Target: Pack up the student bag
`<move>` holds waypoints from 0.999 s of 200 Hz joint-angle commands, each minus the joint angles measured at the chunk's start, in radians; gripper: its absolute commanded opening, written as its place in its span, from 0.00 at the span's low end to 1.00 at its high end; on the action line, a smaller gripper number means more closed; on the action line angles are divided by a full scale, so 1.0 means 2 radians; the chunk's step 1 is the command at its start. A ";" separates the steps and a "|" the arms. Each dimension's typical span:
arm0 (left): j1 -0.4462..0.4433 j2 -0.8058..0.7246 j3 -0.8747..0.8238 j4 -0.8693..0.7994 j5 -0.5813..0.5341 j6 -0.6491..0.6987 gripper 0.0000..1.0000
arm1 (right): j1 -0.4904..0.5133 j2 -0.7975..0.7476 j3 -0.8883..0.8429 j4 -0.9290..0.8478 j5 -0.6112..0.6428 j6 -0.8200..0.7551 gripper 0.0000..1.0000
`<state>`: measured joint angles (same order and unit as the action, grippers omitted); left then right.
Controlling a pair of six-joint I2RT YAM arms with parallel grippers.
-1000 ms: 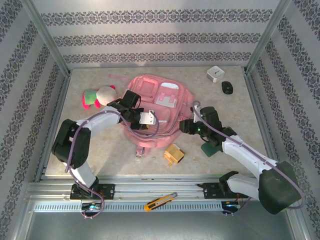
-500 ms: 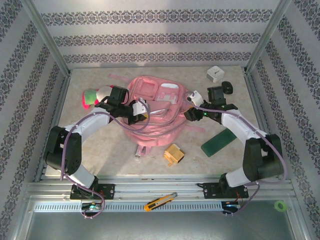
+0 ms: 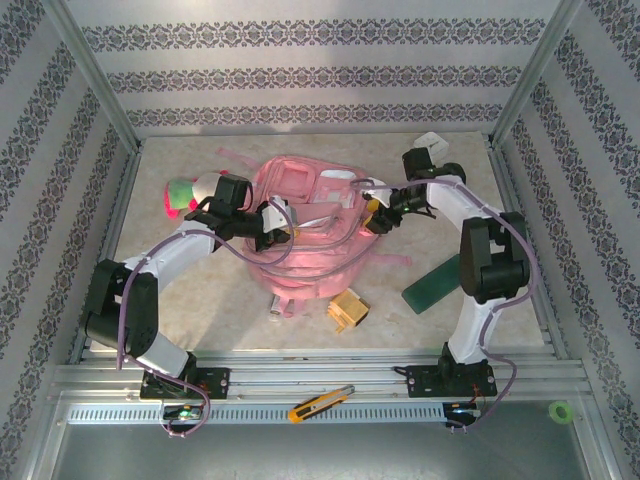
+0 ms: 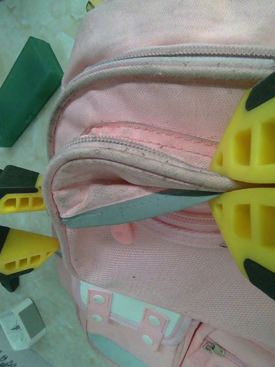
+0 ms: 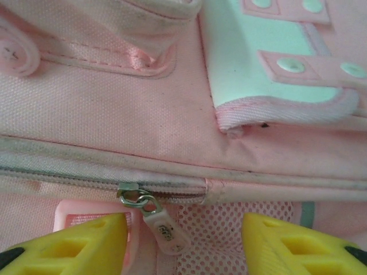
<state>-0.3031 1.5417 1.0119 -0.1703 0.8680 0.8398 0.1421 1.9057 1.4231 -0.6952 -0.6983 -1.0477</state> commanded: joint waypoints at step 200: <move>0.002 -0.019 -0.019 0.155 -0.031 -0.107 0.00 | 0.024 -0.072 -0.036 -0.030 -0.077 0.174 0.00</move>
<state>-0.2951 1.5341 0.9550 -0.0059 0.8577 0.7055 0.1421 1.8263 1.3861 -0.7979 -0.8669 -0.8711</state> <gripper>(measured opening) 0.060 0.042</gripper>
